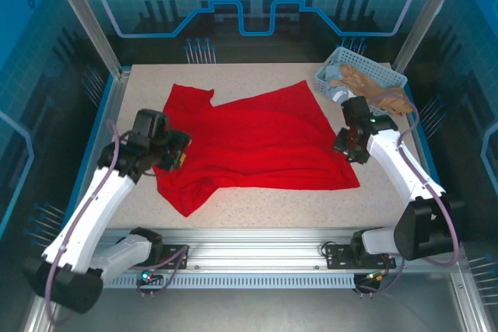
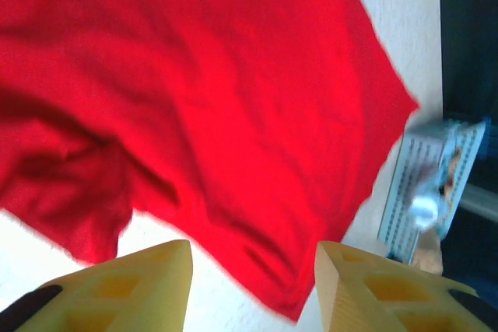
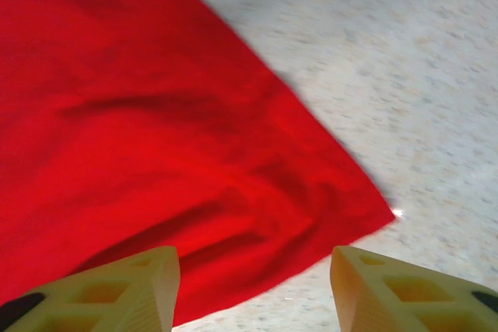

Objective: Fold and stack the t-shirts

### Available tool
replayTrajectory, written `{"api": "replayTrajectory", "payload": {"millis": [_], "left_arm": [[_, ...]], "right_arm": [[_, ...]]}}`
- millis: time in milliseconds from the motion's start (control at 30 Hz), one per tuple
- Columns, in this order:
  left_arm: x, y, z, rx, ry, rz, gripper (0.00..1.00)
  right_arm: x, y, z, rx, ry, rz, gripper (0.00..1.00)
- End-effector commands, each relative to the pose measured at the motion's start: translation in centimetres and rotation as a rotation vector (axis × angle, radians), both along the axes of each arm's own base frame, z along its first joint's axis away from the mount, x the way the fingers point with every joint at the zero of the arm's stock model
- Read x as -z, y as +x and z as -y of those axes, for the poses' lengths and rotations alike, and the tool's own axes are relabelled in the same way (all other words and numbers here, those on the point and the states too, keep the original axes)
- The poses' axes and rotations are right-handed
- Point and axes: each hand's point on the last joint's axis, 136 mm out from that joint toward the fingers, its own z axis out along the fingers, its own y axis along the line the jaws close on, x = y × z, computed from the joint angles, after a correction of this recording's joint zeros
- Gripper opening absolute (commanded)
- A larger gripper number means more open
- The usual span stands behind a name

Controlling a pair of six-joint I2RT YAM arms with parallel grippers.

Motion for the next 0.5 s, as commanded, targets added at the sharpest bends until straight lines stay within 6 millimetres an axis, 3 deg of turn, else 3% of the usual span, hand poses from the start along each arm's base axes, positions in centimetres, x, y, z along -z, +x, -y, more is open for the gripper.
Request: {"api": "replayTrajectory", "payload": {"millis": [0, 100, 200, 333, 467], "left_arm": [[3.8, 3.0, -2.6, -0.032, 0.069, -0.104, 0.37], [7.1, 6.8, -4.2, -0.041, 0.084, -0.185, 0.28], [10.8, 9.4, -4.9, -0.022, 0.093, -0.279, 0.22], [14.8, 10.8, -5.6, -0.019, 0.071, -0.374, 0.20], [18.7, 12.0, -6.7, -0.020, 0.053, -0.463, 0.20]], "right_arm": [[-0.8, 3.3, -3.6, -0.118, 0.072, 0.083, 0.57], [1.9, 6.6, -9.1, -0.283, 0.266, 0.056, 0.47], [5.3, 8.1, -12.4, -0.377, 0.294, -0.056, 0.42], [8.9, 9.2, -13.7, -0.353, 0.313, -0.166, 0.40], [12.4, 9.6, -13.7, -0.283, 0.299, -0.301, 0.39]]}}
